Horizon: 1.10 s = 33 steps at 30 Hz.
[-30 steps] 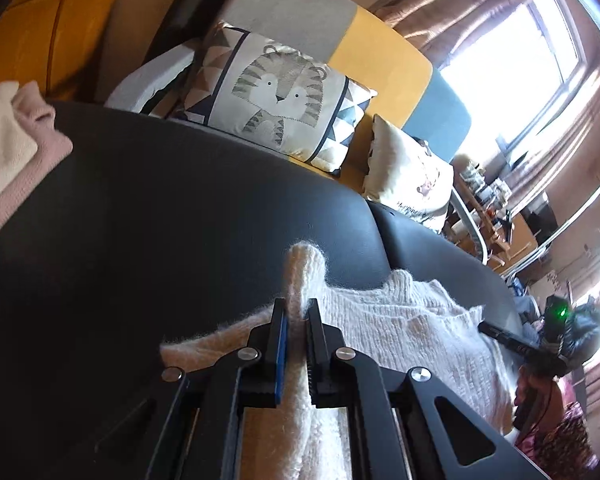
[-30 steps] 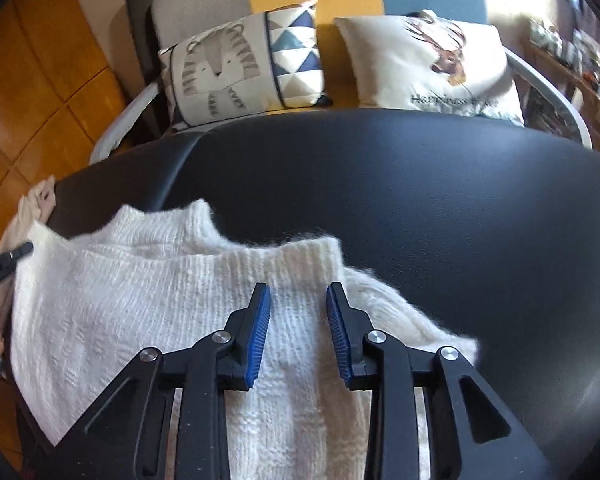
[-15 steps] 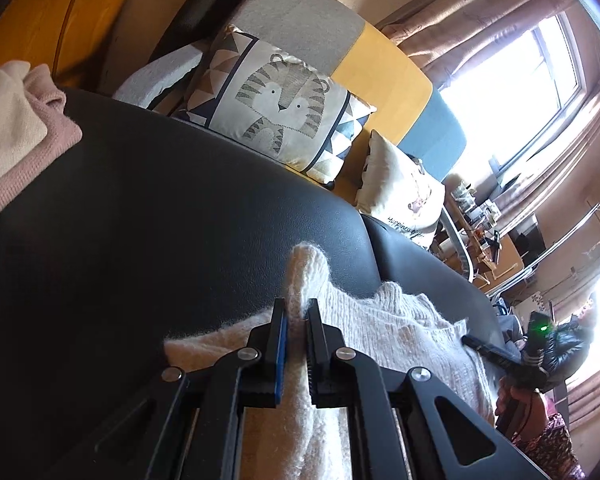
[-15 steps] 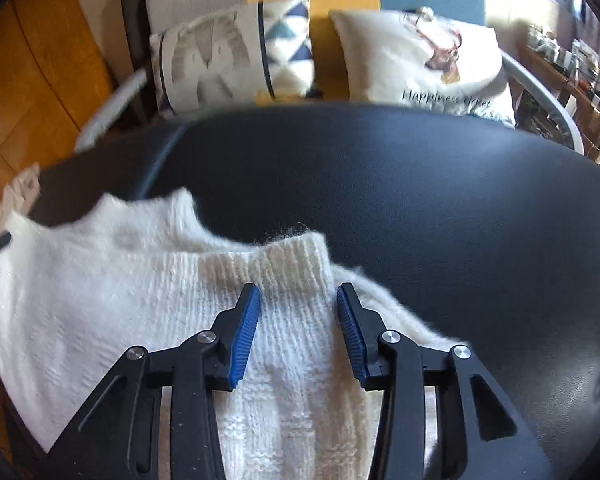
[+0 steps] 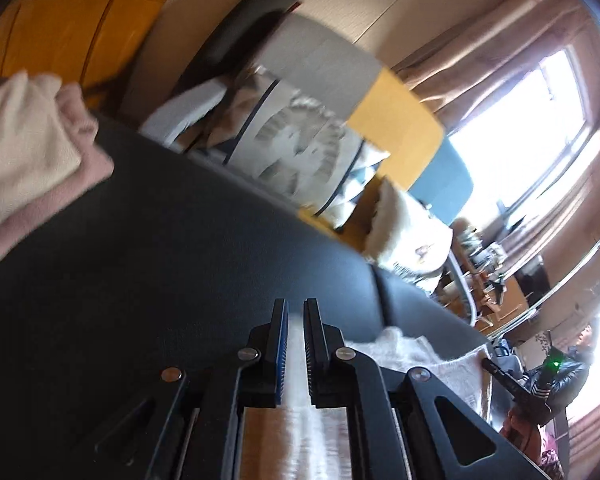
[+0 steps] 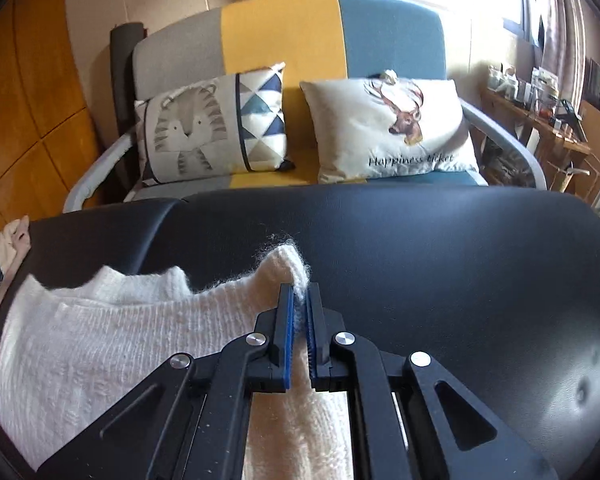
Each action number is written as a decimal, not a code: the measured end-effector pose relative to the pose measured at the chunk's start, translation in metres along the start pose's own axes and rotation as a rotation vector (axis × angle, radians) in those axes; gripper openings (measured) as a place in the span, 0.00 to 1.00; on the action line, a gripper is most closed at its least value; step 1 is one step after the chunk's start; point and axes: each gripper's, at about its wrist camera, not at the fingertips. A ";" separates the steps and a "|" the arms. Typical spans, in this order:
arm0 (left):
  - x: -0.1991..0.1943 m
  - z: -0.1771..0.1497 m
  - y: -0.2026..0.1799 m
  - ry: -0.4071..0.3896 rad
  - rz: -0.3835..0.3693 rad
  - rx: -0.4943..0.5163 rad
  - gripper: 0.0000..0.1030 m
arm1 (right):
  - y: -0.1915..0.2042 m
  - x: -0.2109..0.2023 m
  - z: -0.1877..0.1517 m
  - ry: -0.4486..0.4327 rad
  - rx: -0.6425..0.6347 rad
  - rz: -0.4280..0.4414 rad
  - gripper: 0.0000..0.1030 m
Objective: Fold clothes
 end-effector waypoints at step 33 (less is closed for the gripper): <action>0.018 -0.010 -0.016 0.095 0.043 0.099 0.06 | 0.019 0.003 -0.016 0.069 -0.127 0.050 0.06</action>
Point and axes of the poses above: each gripper's, at about its wrist camera, not at the fingertips, and x roughly the way its jaws point, y to its left, z to its top, and after that the axes turned 10 degrees about y, right-handed
